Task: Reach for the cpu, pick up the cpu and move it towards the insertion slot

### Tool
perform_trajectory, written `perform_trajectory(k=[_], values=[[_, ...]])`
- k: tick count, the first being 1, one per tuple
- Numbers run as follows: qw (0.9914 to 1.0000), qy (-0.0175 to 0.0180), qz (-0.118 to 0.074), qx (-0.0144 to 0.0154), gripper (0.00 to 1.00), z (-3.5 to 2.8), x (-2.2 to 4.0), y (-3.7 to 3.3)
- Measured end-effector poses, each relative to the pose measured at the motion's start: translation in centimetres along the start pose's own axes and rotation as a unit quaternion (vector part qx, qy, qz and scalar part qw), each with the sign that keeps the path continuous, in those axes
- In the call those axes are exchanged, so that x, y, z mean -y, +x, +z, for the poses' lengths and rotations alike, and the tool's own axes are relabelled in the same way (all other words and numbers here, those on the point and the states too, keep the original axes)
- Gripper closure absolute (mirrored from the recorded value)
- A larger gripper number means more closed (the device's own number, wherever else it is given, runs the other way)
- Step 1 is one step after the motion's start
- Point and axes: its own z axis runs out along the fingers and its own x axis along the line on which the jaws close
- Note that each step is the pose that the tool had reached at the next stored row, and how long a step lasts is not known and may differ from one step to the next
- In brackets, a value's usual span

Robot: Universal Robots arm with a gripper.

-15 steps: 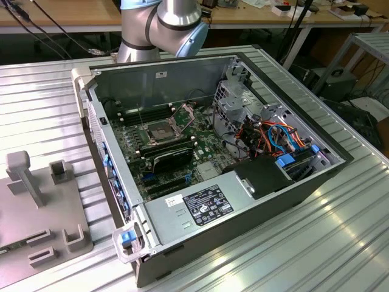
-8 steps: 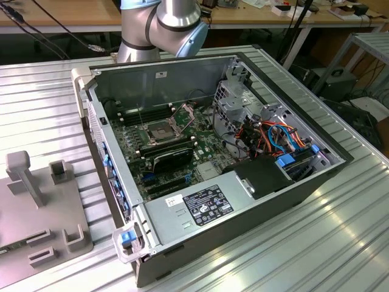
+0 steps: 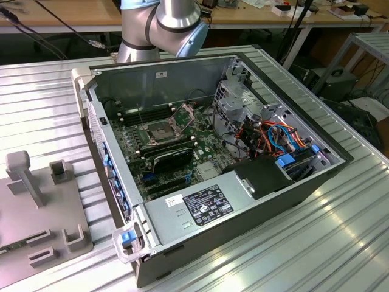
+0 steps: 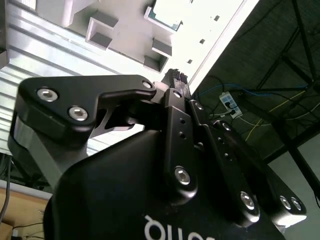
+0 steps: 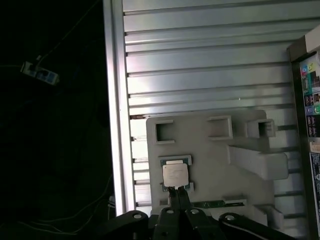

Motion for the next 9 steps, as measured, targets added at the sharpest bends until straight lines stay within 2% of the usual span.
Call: perform_trajectory(k=[4, 7, 9], values=[[1.00000, 0.0000, 0.000, 0.0000, 0.89, 0.13, 0.38, 0.74], [1.00000, -0.0001, 0.000, 0.0000, 0.89, 0.19, 0.62, 0.95], [1.00000, -0.0001, 0.000, 0.0000, 0.89, 0.26, 1.42, 0.90]])
